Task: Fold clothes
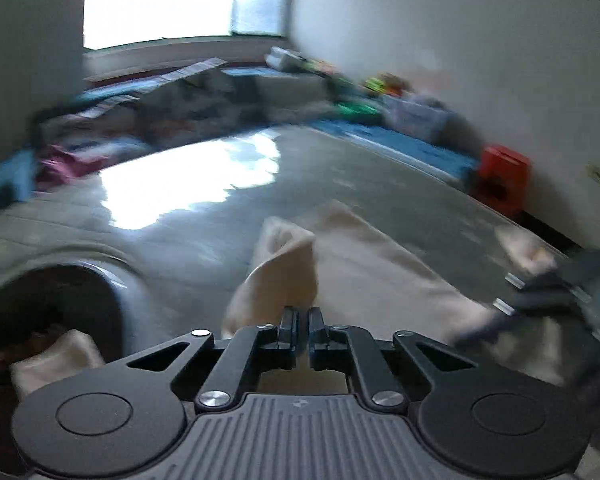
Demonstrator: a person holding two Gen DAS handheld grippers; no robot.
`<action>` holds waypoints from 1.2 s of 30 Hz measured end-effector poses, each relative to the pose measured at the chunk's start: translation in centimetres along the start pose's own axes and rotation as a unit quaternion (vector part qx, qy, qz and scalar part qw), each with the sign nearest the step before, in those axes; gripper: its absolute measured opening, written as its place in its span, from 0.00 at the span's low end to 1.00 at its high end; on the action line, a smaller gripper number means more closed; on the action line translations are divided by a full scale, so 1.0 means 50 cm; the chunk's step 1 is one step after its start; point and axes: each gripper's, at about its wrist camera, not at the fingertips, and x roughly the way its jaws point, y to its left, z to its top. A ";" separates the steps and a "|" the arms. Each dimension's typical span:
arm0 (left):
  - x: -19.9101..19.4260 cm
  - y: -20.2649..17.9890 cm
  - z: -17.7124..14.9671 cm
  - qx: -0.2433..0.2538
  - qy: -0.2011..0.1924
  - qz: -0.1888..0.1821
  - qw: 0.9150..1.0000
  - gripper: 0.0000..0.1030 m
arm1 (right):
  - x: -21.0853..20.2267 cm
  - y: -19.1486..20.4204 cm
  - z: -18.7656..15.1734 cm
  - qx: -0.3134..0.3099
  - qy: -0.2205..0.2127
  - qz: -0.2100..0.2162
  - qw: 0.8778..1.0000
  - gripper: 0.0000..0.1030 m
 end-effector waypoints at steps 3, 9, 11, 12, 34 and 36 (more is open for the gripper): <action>-0.009 -0.013 -0.003 0.011 0.001 -0.021 1.000 0.09 | 0.001 0.003 0.000 -0.005 0.000 -0.002 1.000 0.62; -0.028 0.024 0.022 -0.017 -0.038 0.022 0.999 0.41 | 0.002 0.004 -0.002 -0.002 -0.002 0.000 1.000 0.64; -0.015 0.028 0.024 -0.014 -0.021 0.009 1.000 0.43 | 0.002 0.005 -0.001 -0.002 -0.002 0.000 1.000 0.64; -0.007 0.023 0.021 -0.007 -0.012 0.005 1.000 0.46 | 0.002 0.006 -0.002 -0.002 -0.003 0.000 1.000 0.65; 0.047 0.239 0.045 -0.128 -0.030 0.223 0.966 0.08 | -0.002 -0.047 0.061 -0.002 -0.011 -0.019 1.000 0.65; 0.050 0.254 0.039 -0.132 -0.023 0.226 0.965 0.08 | 0.007 -0.071 0.087 0.001 -0.020 -0.029 0.999 0.65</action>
